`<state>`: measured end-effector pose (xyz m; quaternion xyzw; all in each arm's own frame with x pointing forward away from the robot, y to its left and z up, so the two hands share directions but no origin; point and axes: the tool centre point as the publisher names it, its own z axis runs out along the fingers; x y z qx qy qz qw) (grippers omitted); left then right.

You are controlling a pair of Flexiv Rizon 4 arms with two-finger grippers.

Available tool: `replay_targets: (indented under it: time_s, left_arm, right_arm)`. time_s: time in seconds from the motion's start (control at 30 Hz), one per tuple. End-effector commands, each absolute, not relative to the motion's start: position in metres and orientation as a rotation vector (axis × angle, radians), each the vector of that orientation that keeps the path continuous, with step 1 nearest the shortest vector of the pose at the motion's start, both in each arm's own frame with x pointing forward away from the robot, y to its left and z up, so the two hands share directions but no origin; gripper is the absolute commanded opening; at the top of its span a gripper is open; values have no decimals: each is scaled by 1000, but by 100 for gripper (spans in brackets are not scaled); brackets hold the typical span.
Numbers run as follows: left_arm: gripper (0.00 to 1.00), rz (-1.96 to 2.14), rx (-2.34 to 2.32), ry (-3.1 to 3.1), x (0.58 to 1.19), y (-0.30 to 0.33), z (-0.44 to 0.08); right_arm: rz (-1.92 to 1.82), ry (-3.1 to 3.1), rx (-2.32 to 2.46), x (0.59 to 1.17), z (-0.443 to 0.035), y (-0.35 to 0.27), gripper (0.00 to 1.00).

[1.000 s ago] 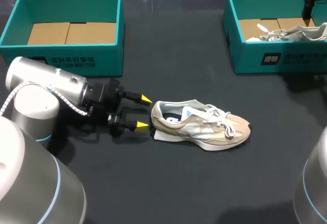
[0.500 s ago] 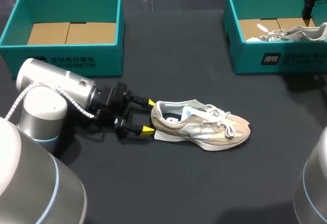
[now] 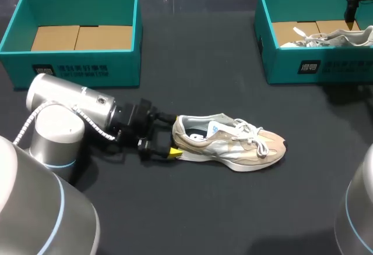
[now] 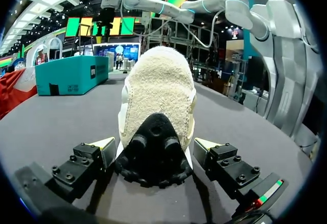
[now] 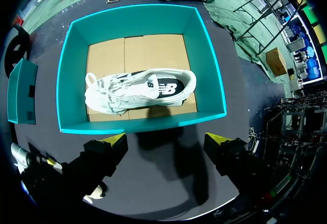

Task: Take the shoe out of the shoebox, open the shoe tongue, remove and reinsert the insole, then place the shoe into the shoebox

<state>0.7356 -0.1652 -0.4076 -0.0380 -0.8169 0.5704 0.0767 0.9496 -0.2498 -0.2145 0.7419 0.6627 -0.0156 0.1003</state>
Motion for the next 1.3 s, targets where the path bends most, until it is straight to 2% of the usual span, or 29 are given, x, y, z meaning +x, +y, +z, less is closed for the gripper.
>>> replay_targets:
  time_s: [0.03,0.77,0.8,0.83,0.87,1.3]
  left_arm:
    - [100,1702,-126,-2446,736,-173,-410]
    - [100,1724,-136,-2415,733,-200,-416]
    - [72,1731,-129,-2414,733,-200,-416]
    - [4,1738,-128,-2413,732,-200,-416]
    - [0,1741,-127,-2407,731,-200,-415]
    - [0,1769,-11,-2420,725,-176,-413]
  right_arm:
    - [-45,1958,2193,950,-215,-250,100]
    - [-45,1958,2193,950,-215,-250,100]
    - [-45,1958,2193,950,-215,-250,100]
    - [-45,1958,2193,950,-215,-250,100]
    - [-45,1958,2193,950,-215,-250,100]
    - [-45,1958,2193,950,-215,-250,100]
